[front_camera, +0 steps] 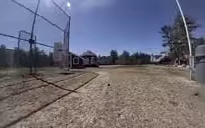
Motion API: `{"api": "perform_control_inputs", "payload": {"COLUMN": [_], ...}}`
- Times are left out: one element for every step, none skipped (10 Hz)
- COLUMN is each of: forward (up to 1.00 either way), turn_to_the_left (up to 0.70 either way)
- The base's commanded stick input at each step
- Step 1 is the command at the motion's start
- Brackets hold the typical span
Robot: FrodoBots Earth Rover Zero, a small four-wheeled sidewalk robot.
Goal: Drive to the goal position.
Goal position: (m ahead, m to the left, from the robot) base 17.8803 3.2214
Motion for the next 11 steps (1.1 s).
{"api": "perform_control_inputs", "payload": {"forward": [0.7,0.7,0.7,0.7,0.7,0.7,0.7,0.7,0.7,0.7,0.7], "turn_to_the_left": [0.0,0.0,0.0,0.0,0.0,0.0,0.0,0.0,0.0,0.0,0.0]}}
